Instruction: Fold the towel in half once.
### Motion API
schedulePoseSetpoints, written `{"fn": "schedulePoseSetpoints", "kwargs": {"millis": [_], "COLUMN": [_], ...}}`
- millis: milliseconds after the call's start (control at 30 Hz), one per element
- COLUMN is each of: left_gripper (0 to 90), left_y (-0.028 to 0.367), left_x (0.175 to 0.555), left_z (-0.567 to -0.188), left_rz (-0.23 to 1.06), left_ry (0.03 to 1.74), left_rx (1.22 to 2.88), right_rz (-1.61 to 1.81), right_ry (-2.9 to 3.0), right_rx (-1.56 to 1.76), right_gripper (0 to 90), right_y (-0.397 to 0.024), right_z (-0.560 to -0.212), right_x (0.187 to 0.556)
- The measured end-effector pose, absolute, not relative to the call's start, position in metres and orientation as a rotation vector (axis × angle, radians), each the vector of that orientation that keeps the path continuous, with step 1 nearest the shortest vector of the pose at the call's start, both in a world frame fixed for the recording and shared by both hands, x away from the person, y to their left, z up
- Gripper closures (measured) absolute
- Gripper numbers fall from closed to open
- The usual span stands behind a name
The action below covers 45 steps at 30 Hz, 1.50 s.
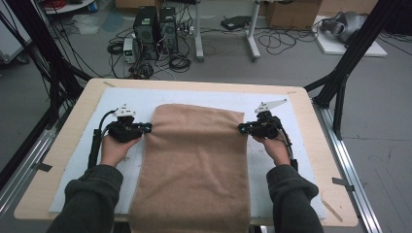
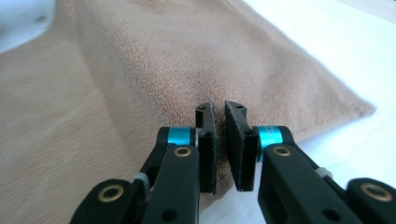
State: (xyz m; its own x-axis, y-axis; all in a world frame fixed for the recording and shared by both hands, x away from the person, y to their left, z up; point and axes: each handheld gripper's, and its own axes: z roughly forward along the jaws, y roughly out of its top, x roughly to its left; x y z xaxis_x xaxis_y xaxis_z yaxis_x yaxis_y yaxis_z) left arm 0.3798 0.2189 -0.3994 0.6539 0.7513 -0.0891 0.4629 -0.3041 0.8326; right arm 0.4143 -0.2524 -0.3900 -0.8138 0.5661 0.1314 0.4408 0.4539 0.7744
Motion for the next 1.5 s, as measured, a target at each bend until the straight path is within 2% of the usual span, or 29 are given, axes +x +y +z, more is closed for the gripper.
{"fn": "schedulePoseSetpoints", "kwargs": {"millis": [133,267,433,633,767,833,1000,1200,1333,1500], "left_gripper": [85.6,85.5,85.5,85.2,81.9,73.3,62.5,59.3,59.2,58.9], "left_y": [0.222,0.221,0.222,0.223,0.223,0.226,0.229,0.220,0.213,0.207], "left_x": [0.360,0.338,0.312,0.301,0.303,0.306,0.321,0.356,0.377,0.391], "left_z": [-0.395,-0.400,-0.415,-0.436,-0.437,-0.432,-0.413,-0.410,-0.420,-0.438], "left_rz": [0.378,0.377,0.347,0.302,0.289,0.289,0.320,0.354,0.356,0.327], "left_ry": [0.898,0.856,0.835,0.849,0.858,0.871,0.885,0.955,1.010,1.073], "left_rx": [1.996,2.032,2.068,2.115,2.107,2.094,2.042,2.000,2.009,2.036], "right_rz": [1.297,1.268,1.236,1.267,1.297,1.296,1.311,1.275,1.169,1.096], "right_ry": [2.573,2.621,2.689,2.719,2.700,2.690,2.628,2.558,2.559,2.580], "right_rx": [0.836,0.789,0.789,0.836,0.855,0.859,0.873,0.908,0.963,1.044], "right_gripper": [83.1,83.0,82.6,82.0,75.4,66.0,58.9,52.9,50.4,49.7], "right_y": [-0.254,-0.252,-0.253,-0.255,-0.258,-0.259,-0.261,-0.251,-0.241,-0.240], "right_z": [-0.380,-0.385,-0.406,-0.437,-0.440,-0.436,-0.417,-0.403,-0.415,-0.435], "right_x": [0.393,0.368,0.344,0.335,0.335,0.335,0.343,0.374,0.398,0.413]}}
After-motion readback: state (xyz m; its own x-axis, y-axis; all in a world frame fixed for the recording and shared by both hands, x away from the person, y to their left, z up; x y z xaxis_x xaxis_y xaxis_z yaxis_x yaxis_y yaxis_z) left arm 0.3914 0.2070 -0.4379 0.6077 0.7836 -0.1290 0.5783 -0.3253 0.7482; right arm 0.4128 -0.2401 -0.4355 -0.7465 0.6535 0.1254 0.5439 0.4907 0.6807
